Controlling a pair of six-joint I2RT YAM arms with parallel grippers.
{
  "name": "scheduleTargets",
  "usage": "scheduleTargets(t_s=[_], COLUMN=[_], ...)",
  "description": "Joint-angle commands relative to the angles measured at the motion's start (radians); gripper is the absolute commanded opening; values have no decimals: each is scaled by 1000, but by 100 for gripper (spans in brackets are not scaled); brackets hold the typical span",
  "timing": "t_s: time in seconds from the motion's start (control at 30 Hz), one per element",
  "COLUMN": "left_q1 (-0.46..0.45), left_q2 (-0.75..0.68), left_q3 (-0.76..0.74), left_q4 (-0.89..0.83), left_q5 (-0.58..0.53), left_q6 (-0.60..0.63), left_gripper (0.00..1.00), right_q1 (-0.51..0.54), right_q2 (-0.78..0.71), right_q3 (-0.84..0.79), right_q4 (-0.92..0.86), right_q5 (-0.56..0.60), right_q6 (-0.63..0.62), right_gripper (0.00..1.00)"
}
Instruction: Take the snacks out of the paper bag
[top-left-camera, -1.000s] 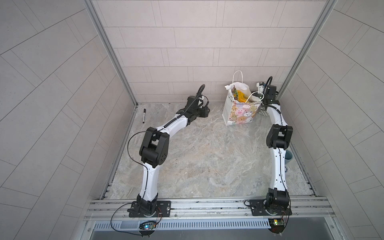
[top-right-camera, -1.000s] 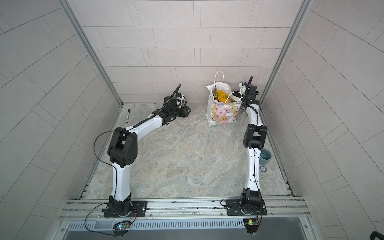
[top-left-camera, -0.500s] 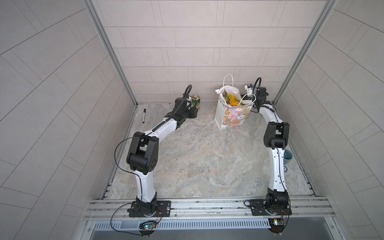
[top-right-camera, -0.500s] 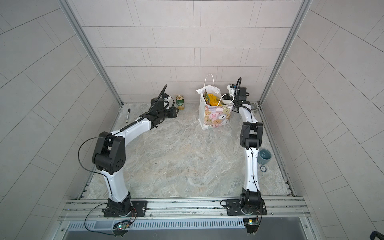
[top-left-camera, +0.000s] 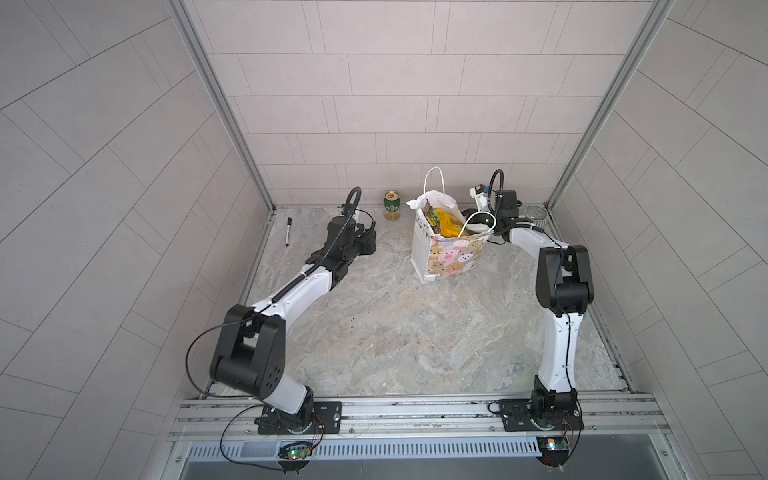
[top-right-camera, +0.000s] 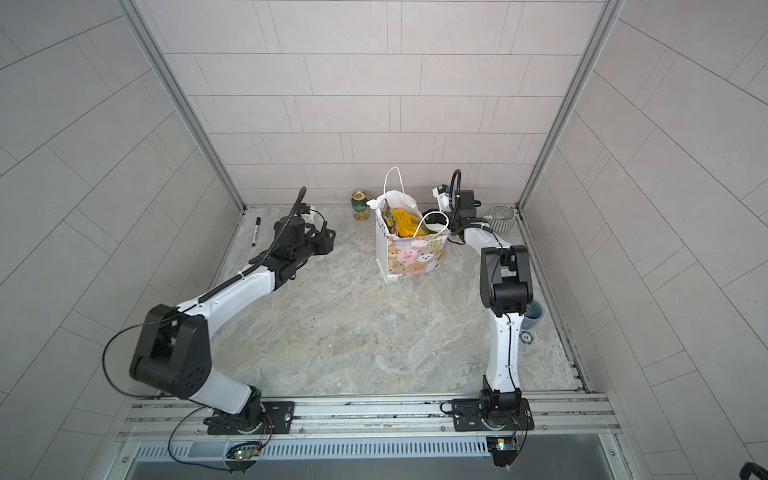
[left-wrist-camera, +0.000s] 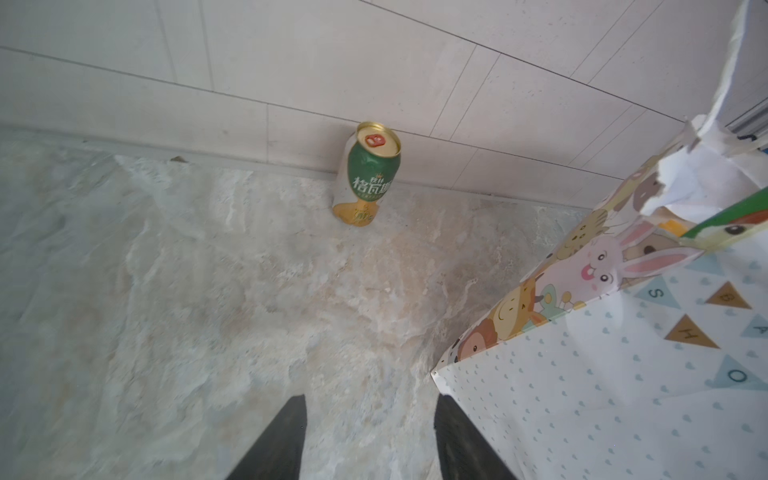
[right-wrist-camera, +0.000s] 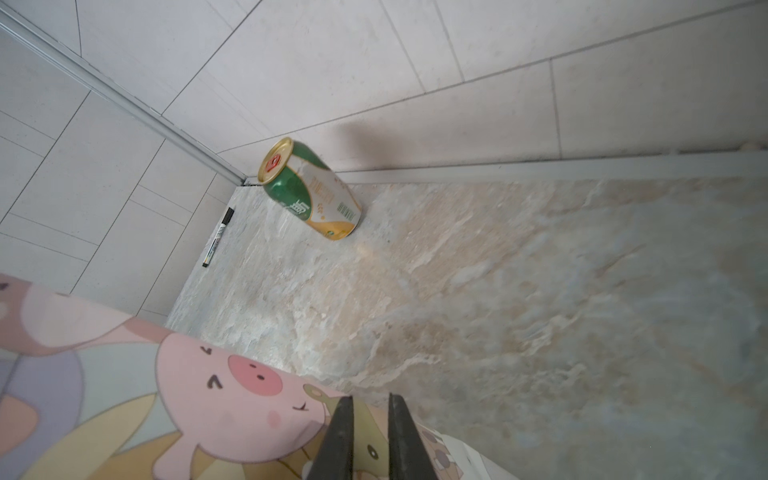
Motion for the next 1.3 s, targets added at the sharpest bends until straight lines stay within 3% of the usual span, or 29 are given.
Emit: scheduleTargets(t_s=[0.0, 0.1, 0.2, 0.4, 0.57, 0.83, 0.9, 1.0, 1.1, 1.27], left_q1=[-8, -11, -14, -14, -9, -8, -9, -8, -10, -29], left_q2=[-151, -297, -422, -521, -474, -247, -213, -201, -242, -382], left_q3=[-158, -281, -348, -407, -434, -385, -385, -371, -345, -379], left_q4=[79, 41, -62, -213, -150, -47, -10, -6, -83, -184], left_q5=[-92, -136, -135, -130, -130, -83, -72, -43, -7, -3], left_q6=[-89, -111, -131, -127, -139, -141, -142, -142, -132, -126], left_gripper=[56, 56, 56, 56, 57, 57, 56, 56, 55, 51], right_q1=[52, 94, 144, 253, 347, 459, 471, 458, 385, 245], right_q2=[-79, -168, -255, -376, -463, -498, -489, -539, -635, -787], right_q3=[-153, -319, -419, -595, -664, -667, -640, -595, -642, -652], right_q4=[140, 278, 218, 268, 207, 252, 298, 184, 189, -62], right_q5=[66, 181, 359, 528, 681, 720, 672, 666, 632, 599], right_q6=[160, 308, 370, 492, 590, 752, 737, 657, 561, 326], right_gripper=[16, 16, 16, 19, 25, 32, 34, 36, 41, 50])
